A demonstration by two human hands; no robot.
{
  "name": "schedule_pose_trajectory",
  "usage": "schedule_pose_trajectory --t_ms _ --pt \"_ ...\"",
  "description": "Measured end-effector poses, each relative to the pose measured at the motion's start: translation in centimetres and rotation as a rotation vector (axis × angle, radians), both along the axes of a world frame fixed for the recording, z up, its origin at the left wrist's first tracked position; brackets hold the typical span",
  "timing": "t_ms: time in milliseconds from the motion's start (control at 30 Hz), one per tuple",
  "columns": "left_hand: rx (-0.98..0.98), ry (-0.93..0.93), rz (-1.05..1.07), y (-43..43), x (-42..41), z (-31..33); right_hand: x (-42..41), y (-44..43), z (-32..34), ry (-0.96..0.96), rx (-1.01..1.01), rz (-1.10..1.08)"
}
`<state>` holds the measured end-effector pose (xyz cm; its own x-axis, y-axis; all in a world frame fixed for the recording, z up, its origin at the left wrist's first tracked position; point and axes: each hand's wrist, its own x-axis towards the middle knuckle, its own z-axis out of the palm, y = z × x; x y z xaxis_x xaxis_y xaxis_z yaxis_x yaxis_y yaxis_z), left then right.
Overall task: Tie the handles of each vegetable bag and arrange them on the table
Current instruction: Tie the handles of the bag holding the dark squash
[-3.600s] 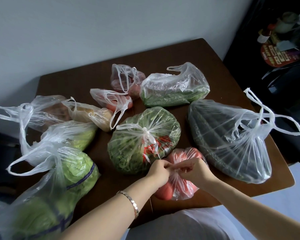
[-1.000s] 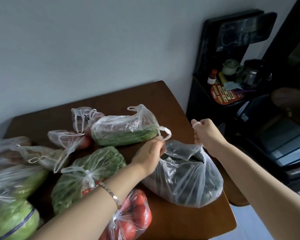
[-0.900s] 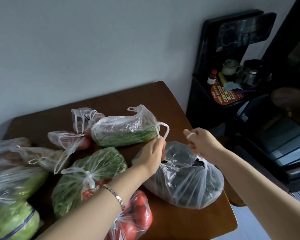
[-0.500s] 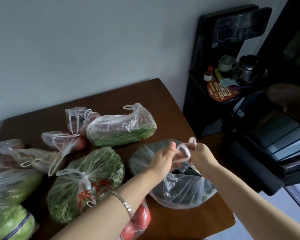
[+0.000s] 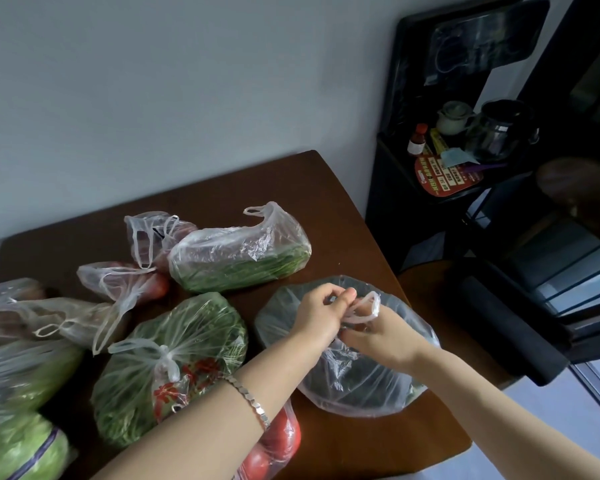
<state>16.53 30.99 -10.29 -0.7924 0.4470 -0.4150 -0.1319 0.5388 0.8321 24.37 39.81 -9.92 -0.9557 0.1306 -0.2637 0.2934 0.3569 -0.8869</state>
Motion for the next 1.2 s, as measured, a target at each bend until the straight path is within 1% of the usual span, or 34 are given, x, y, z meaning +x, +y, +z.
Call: schedule_pose_trajectory --t_ms 33,67,133,200,300,433,467,500,533,600,633,667,700,767,800,867,900,933,967,1000,1033,1067,1100,1133,1200 --pt "0.005 0.026 -0.002 0.0 -0.1 -0.1 0.3 0.1 0.0 0.005 -0.091 -0.046" --pt "0.011 0.055 0.004 0.0 -0.1 -0.1 0.5 0.2 0.0 0.025 -0.119 -0.087" --pt "0.027 0.094 0.014 0.1 -0.2 -0.1 0.8 0.0 0.1 0.059 -0.045 -0.124" --pt "0.048 0.105 -0.002 0.0 -0.1 -0.1 0.9 -0.3 0.2 0.019 -0.063 -0.185" --pt "-0.009 0.199 -0.09 -0.4 -0.1 -0.1 0.8 -0.3 -0.1 -0.058 0.008 -0.334" --pt "-0.07 0.236 -0.232 -0.7 -0.4 0.1 0.3 -0.3 -0.3 0.013 0.009 -0.569" --pt "-0.073 0.253 -0.27 -0.9 -0.4 0.2 0.0 0.0 -0.5 0.004 0.001 -0.63" --pt "-0.051 0.255 -0.306 -1.2 -0.3 0.3 -0.3 0.4 -0.6 -0.031 -0.045 -0.683" --pt "-0.006 0.244 -0.341 -1.5 -0.1 0.3 -0.7 1.1 -0.9 -0.104 -0.16 -0.729" --pt "0.083 0.215 -0.418 -2.1 0.2 0.0 -1.6 2.2 -1.1 -0.312 -0.546 -0.801" --pt "0.112 0.205 -0.451 -2.3 0.3 -0.1 -2.0 2.5 -1.0 -0.408 -0.713 -0.801" --pt "0.129 0.194 -0.475 -2.4 0.2 -0.3 -2.3 2.7 -1.1 -0.471 -0.817 -0.783" --pt "0.134 0.187 -0.481 -2.4 0.1 -0.4 -2.6 2.9 -1.2 -0.498 -0.879 -0.768" --pt "0.134 0.205 -0.417 -2.0 -0.2 -0.1 -3.3 3.0 -1.2 -0.484 -0.962 -0.758" --pt "0.136 0.201 -0.335 -1.6 -0.4 -0.1 -3.5 3.0 -1.1 -0.443 -0.997 -0.769" --pt "0.154 0.101 -0.105 -0.8 -0.9 0.0 -3.7 2.9 -0.8 -0.289 -1.011 -0.741" --pt "0.16 0.024 0.009 -0.3 -1.3 -0.2 -3.8 2.7 -0.6 -0.188 -0.958 -0.701" --pt "0.165 -0.052 0.104 0.1 -1.6 -0.4 -3.7 2.5 -0.5 -0.096 -0.829 -0.65" --pt "0.175 -0.116 0.163 0.3 -1.9 -0.4 -3.5 2.2 -0.5 -0.026 -0.613 -0.584" --pt "0.188 -0.159 0.182 0.4 -2.1 -0.6 -3.2 1.9 -0.5 0.032 -0.321 -0.518" --pt "0.197 -0.192 0.174 0.5 -2.3 -0.5 -3.0 1.6 -0.5 0.098 -0.03 -0.453" --pt "0.209 -0.215 0.158 0.4 -2.5 -0.3 -2.8 1.4 -0.6 0.167 0.188 -0.378" --pt "0.217 -0.226 0.134 0.2 -2.7 -0.1 -2.6 1.4 -0.9 0.22 0.323 -0.29" --pt "0.218 -0.227 0.097 0.0 -2.8 0.1 -2.3 1.4 -1.2 0.241 0.402 -0.191" --pt "0.183 -0.211 -0.005 -0.4 -3.0 0.4 -1.9 1.2 -1.9 0.196 0.496 -0.055"
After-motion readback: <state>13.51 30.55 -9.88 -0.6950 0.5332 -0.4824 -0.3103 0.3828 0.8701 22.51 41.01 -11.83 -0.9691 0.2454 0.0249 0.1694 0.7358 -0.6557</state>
